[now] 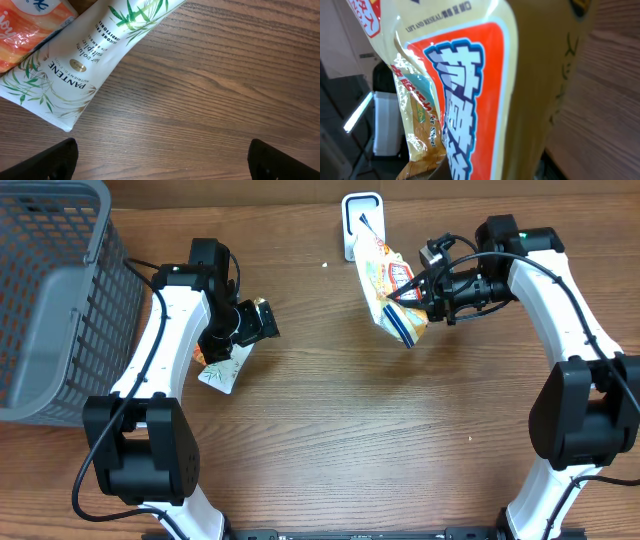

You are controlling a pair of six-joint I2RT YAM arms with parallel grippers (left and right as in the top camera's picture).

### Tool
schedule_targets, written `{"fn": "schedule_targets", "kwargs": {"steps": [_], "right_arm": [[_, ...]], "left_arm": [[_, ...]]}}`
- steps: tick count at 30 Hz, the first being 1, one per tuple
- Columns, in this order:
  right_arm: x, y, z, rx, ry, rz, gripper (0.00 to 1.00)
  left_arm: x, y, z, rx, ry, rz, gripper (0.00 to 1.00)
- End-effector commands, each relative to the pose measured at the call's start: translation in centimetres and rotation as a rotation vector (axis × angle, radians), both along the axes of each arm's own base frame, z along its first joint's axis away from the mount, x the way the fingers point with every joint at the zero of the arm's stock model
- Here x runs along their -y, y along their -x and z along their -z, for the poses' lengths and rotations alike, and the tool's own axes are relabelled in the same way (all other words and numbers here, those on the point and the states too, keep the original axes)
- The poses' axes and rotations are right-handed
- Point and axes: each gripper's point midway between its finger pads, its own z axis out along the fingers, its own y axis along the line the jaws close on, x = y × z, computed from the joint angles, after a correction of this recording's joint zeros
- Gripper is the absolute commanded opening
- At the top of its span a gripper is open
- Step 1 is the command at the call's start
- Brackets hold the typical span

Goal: Scan the item barcode
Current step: 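Lift the yellow wipes bag up to the white scanner with the right gripper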

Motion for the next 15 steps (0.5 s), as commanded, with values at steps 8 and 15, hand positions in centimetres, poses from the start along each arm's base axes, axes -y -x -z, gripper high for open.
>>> {"fn": "schedule_targets", "kwargs": {"steps": [8,15], "right_arm": [[-0.5,0.0,-5.2,-0.031,-0.252,0.007,0.07],[-0.4,-0.2,-5.2,-0.016,-0.253,0.009,0.07]], "left_arm": [[0.1,0.1,0.6,-0.014,-0.006,0.001,1.0],[0.1,0.1,0.6,-0.014,-0.006,0.001,1.0]]}}
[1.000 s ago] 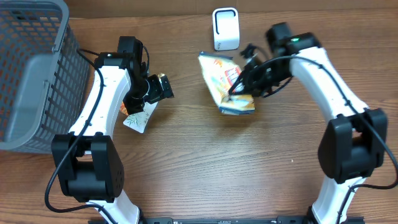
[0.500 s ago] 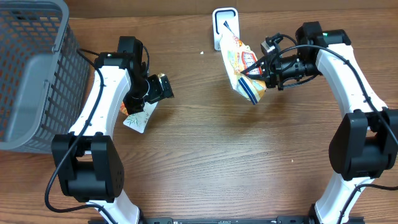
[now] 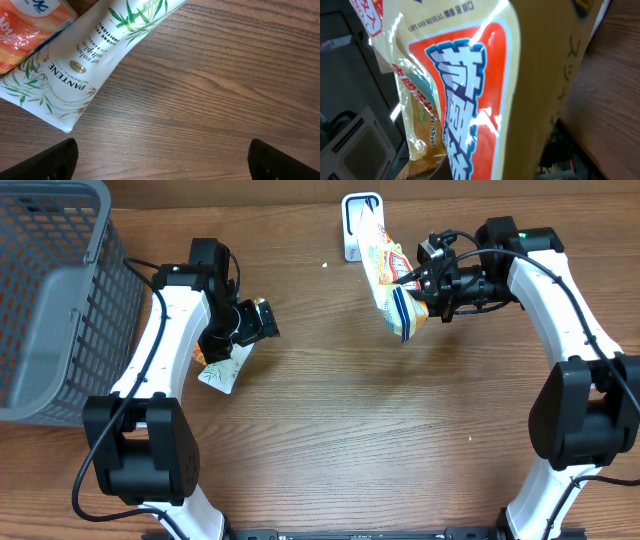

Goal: Scan the item barcode
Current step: 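Lift the yellow wipes bag up to the white scanner with the right gripper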

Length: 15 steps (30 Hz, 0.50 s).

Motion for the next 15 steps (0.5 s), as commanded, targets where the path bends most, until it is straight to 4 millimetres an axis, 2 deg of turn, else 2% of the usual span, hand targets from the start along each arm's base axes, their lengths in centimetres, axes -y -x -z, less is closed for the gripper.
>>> {"fn": "schedule_targets", "kwargs": {"steps": [1,15], "right_arm": [[0.05,-0.29,-1.95,0.045,-0.068,0.004,0.07],[0.02,-0.53,-1.95,0.076,-0.07,0.002,0.07]], "left_arm": [[0.06,0.19,0.63,-0.017,-0.006,0.001,1.0],[0.06,0.19,0.63,-0.017,-0.006,0.001,1.0]]}}
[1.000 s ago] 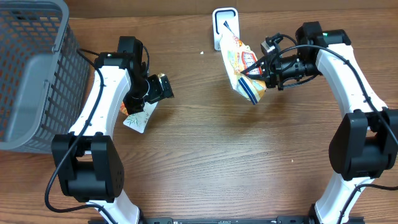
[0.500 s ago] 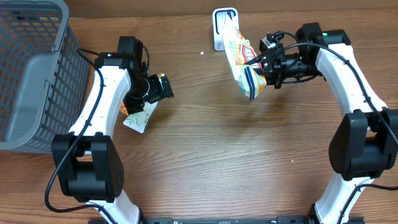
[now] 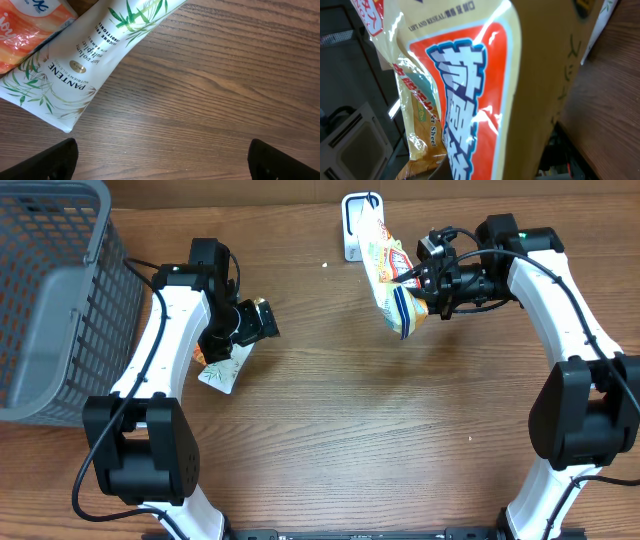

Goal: Scan the item barcode
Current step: 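Lift the yellow wipes bag up to the white scanner with the right gripper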

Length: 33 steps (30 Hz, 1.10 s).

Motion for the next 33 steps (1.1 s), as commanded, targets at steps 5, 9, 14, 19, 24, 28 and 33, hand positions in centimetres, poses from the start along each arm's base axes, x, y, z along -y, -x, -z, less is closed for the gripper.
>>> {"fn": "schedule_targets", "kwargs": {"steps": [5,9,14,19,24,28,33], "right_arm": [[0.0,-0.7,-1.3,0.108,-0.029,0.001,0.04],[0.7,-3.0,3.5,0.179,0.262,0.049,0.04],[5.4,-7.3,11.5,0.095,0.877,0.294,0.04],[5.6,-10.0,12.1,0.254,1.044,0.377,0.04],[3.4,-13.1,10.4,0.436,1.055,0.463,0.04],[2.0,-15.8,8.8,0.572,1.047,0.556,0.04],[0.2,-18.2,8.4,0.67,0.998,0.619,0.04]], "left_arm": [[0.0,0.2,0.6,-0.017,-0.006,0.0,1.0],[0.0,0.2,0.6,-0.017,-0.006,0.0,1.0],[0.1,0.2,0.6,-0.017,-0.006,0.001,1.0],[0.1,0.2,0.6,-0.017,-0.006,0.001,1.0],[0.1,0.2,0.6,-0.017,-0.006,0.001,1.0],[0.1,0.2,0.6,-0.017,-0.006,0.001,1.0],[0.1,0.2,0.6,-0.017,-0.006,0.001,1.0]]}}
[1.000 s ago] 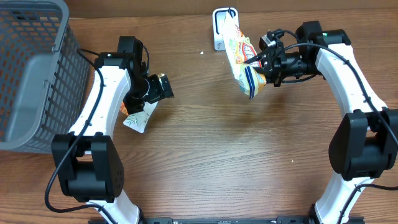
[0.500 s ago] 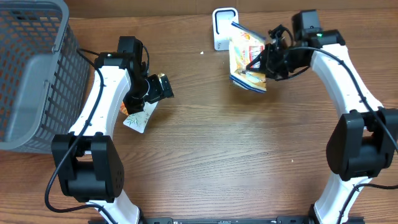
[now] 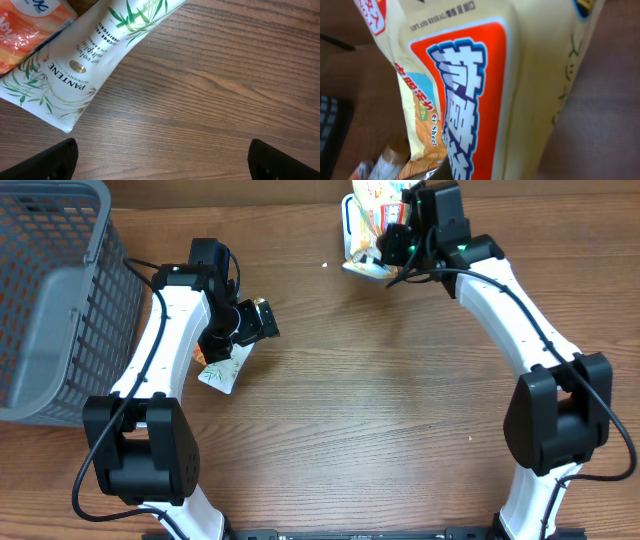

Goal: Scan the item barcode
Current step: 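Lift the yellow wipes bag up to the white scanner with the right gripper, then carry the wipes bag off the right edge with the right gripper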

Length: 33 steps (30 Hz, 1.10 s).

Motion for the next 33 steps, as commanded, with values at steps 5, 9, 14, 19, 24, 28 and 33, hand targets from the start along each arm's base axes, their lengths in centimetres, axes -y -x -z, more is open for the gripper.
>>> {"fn": "schedule_targets", "kwargs": {"steps": [5,9,14,19,24,28,33], "right_arm": [[-0.4,-4.0,1.1,0.115,0.004,0.076,0.04],[-0.2,-4.6,2.6,0.106,0.016,0.097,0.04],[-0.3,-4.7,3.9,0.089,0.021,0.095,0.04],[-0.5,-4.7,4.1,0.087,0.023,0.092,0.04],[-0.5,-4.6,5.3,0.066,0.03,0.091,0.04],[-0.5,-4.5,6.0,0.049,0.036,0.09,0.04],[-0.5,-4.7,4.9,0.074,0.027,0.092,0.04]], "left_arm": [[0.1,0.2,0.6,-0.017,-0.006,0.001,1.0],[0.1,0.2,0.6,-0.017,-0.006,0.001,1.0],[0.1,0.2,0.6,-0.017,-0.006,0.001,1.0],[0.1,0.2,0.6,-0.017,-0.006,0.001,1.0],[0.1,0.2,0.6,-0.017,-0.006,0.001,1.0],[0.1,0.2,0.6,-0.017,-0.006,0.001,1.0],[0.1,0.2,0.6,-0.017,-0.006,0.001,1.0]]}}
